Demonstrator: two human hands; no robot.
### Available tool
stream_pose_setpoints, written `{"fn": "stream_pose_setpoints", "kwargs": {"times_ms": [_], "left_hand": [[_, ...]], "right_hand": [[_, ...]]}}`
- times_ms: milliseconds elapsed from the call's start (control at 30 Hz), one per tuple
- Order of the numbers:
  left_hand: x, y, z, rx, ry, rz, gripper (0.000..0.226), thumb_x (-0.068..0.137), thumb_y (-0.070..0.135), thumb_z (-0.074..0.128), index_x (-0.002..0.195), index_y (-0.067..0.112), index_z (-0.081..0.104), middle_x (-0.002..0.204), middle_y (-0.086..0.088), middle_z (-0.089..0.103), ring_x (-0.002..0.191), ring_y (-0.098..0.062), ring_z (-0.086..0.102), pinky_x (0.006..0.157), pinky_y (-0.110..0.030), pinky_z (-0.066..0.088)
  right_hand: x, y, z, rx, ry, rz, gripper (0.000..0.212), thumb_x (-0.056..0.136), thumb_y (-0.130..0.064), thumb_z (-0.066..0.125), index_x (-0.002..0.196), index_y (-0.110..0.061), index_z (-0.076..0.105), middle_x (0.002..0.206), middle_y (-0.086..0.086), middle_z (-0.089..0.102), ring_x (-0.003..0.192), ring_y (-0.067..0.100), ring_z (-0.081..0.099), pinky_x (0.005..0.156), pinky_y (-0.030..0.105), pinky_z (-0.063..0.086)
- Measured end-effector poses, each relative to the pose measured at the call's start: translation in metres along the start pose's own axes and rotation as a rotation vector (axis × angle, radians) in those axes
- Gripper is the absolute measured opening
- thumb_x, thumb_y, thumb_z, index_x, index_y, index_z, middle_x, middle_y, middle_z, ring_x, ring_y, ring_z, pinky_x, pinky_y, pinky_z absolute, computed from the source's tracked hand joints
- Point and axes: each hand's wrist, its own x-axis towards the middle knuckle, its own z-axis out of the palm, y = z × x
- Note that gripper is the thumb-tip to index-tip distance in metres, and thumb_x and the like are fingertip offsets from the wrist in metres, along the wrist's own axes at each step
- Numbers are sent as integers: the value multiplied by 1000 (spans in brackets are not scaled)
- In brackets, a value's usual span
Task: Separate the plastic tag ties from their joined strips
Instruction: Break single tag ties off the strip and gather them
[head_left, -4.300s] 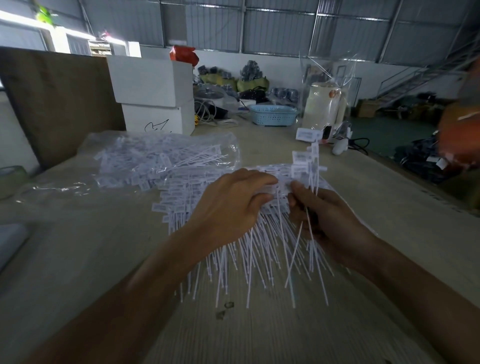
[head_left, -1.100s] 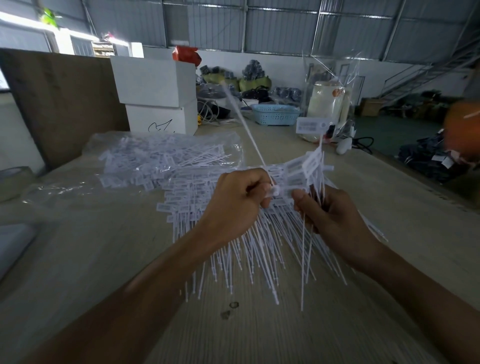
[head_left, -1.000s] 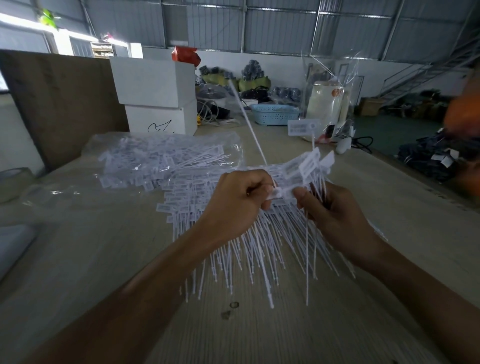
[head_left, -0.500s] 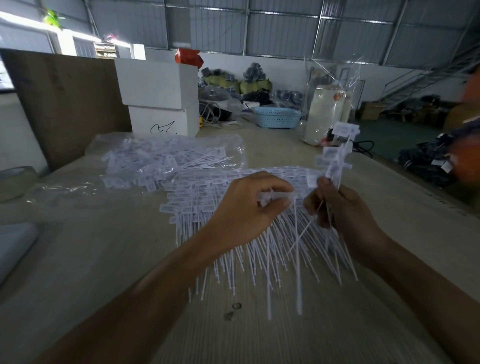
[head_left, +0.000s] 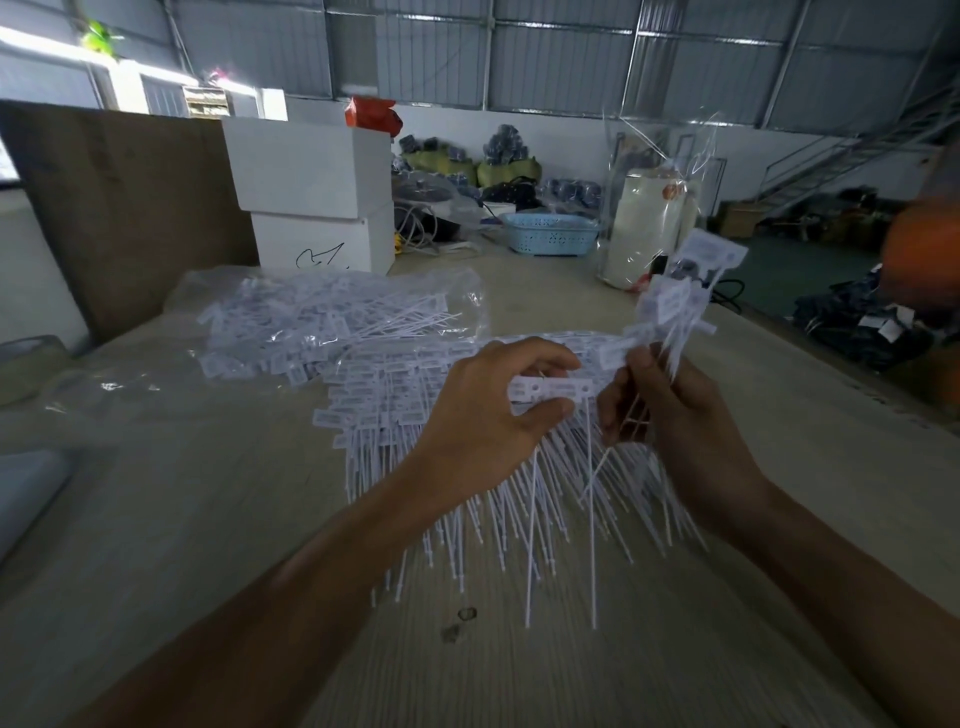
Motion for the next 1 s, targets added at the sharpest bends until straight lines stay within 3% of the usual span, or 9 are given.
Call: {"fn": "stream_pose_setpoints", "kwargs": {"times_ms": [167,233,333,400,500,600,733,900,1000], "left_hand": [[-1,0,0,-6,12,13,27,82,18,79,106,27,70,98,17,71,96,3,64,85,-12,45],[0,0,0,-15,24,15,27,82,18,79,105,27,71,97,17,71,95,4,64,84,-14,48],[0,1,1,-26,39,19,25,82,18,79,104,26,71,95,18,70,93,5,64,82,-11,46],[0,2,2,-21,48,30,21,82,18,79,100,24,71,90,21,68,90,4,63,81,-8,43],[-1,3,2,-41,67,56,14,82,16,79,92,19,68,87,16,68,86,-2,65,78,-19,48],[-2,5,2,-66,64,79,14,82,16,79,90,17,67,86,12,69,81,-4,66,70,-18,49],[-3,6,3,-75,6,80,14,85,13,76,94,15,65,89,12,69,82,0,65,70,-12,45],[-2,2,2,-27,-38,87,25,93,16,65,117,22,63,112,13,67,108,-3,60,90,-20,47],[-1,-5,2,109,46,61,27,96,22,62,123,26,61,118,10,64,104,-6,59,88,-34,52]], "right_hand": [[1,-8,-1,16,92,-15,29,107,-30,36,94,-10,51,63,6,46,54,20,43,51,31,54],[0,-6,-3,22,55,-8,26,107,-30,37,96,-9,49,61,5,36,50,19,30,42,29,39],[-1,-1,-4,68,-46,64,25,103,-31,47,91,-9,49,57,-1,29,48,14,20,44,26,22],[-1,1,-3,71,-111,114,32,96,-36,57,80,-10,49,56,-1,27,48,14,19,45,24,22],[-1,1,-3,69,-167,168,41,84,-53,68,64,-23,47,55,-1,25,47,15,18,44,23,22],[-1,1,-6,55,-234,205,54,70,-64,78,73,-17,52,54,-3,27,45,12,20,42,23,23],[-3,-1,-5,72,-321,217,33,79,-47,75,60,-29,54,51,-6,30,42,9,23,41,21,26],[0,-5,-7,147,-207,274,28,87,-43,67,70,-21,62,63,3,19,56,20,12,43,25,19],[2,-4,-8,206,-148,295,34,96,-35,60,66,-21,62,62,1,19,57,20,10,43,25,16]]}}
